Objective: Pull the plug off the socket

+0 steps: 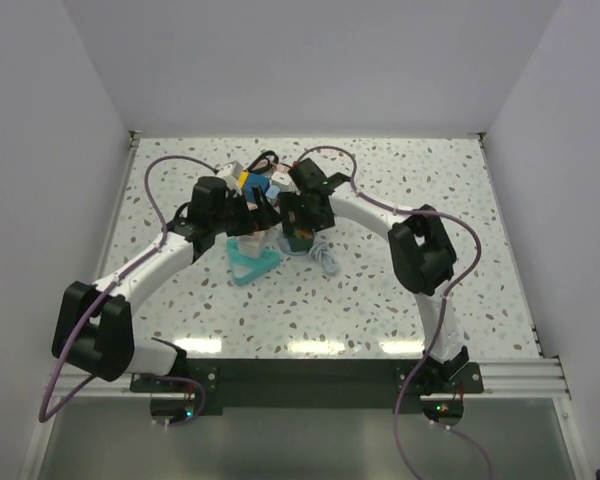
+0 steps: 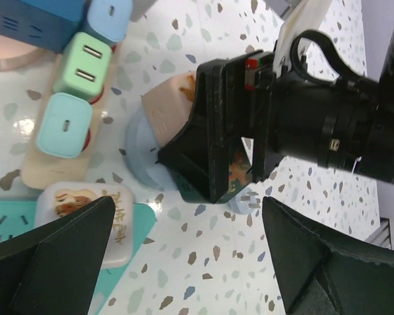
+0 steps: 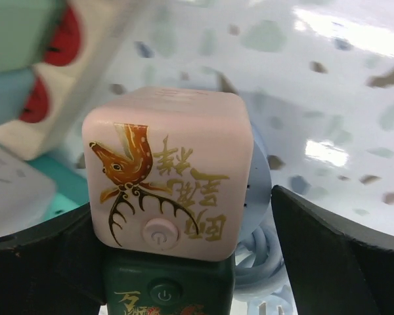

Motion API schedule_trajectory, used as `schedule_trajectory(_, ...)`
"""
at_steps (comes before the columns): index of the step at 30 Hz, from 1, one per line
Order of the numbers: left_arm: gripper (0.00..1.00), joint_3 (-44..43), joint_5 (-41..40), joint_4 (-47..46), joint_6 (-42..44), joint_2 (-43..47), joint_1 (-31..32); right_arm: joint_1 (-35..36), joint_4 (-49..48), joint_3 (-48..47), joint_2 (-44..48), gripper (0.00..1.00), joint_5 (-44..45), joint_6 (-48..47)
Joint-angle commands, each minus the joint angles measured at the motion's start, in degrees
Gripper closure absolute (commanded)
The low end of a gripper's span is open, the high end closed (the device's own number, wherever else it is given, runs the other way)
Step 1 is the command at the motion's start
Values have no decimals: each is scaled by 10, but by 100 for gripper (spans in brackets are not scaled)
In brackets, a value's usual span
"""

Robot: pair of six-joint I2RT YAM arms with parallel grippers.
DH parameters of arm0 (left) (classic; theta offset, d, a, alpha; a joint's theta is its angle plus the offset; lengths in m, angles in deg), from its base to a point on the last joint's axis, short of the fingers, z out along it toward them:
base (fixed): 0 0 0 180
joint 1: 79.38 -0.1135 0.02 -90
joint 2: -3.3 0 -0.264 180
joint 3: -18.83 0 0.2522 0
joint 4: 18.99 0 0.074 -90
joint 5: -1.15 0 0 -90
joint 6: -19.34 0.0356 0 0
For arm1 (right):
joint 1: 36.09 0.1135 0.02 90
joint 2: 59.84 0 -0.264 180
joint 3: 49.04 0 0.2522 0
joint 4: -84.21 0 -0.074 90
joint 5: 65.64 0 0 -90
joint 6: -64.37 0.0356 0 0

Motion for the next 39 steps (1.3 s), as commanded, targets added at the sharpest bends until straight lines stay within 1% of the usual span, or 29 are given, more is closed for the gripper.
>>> schedule_trajectory(1, 0, -34, 20, -38, -11, -28, 25, -56, 47, 50, 25, 8, 32, -7)
schedule_trajectory(2, 0, -44, 20, -40, -12, -35, 35, -60, 49, 57, 29, 5, 36, -11)
schedule_trajectory(6, 1, -68, 19, -50, -17, -66, 57, -81, 63, 60, 43, 1, 61, -27)
schedule_trajectory(10, 1, -93, 14, -51, -17, -102, 81, -92, 48, 77, 79, 1, 35, -32)
schedule_trajectory(11, 1, -100, 14, -51, -19, -107, 86, -94, 42, 85, 100, 1, 31, -33)
schedule_trajectory(12, 1, -101, 14, -72, -21, -113, 88, -94, 39, 89, 108, 1, 26, -35)
schedule_trajectory(14, 1, -98, 14, -82, -28, -122, 90, -94, 37, 93, 128, 1, 15, -35)
schedule_trajectory(16, 1, -96, 16, -99, -31, -130, 91, -94, 47, 91, 135, 1, 11, -36)
schedule_trajectory(20, 0, -96, 22, -122, -38, -143, 91, -94, 46, 106, 158, 1, 47, -36)
schedule_trajectory(23, 0, -94, 7, -125, -39, -150, 91, -94, 48, 112, 160, 1, 40, -41)
schedule_trajectory(25, 0, -91, -3, -123, -39, -156, 90, -91, 37, 125, 160, 2, 16, -40)
schedule_trajectory(32, 1, -88, -27, -123, -38, -188, 91, -68, -9, 152, 142, 14, -1, -26)
schedule_trajectory(35, 1, -88, -29, -129, -35, -201, 91, -60, -23, 153, 131, 25, 3, -24)
schedule_trajectory(36, 2, -88, -29, -130, -35, -208, 91, -59, -24, 152, 126, 34, 5, -22)
schedule_trajectory(37, 2, -88, -28, -131, -34, -213, 91, -59, -21, 154, 123, 39, 11, -21)
schedule_trajectory(39, 2, -93, -26, -133, -29, -225, 91, -59, -11, 152, 108, 45, 18, -23)
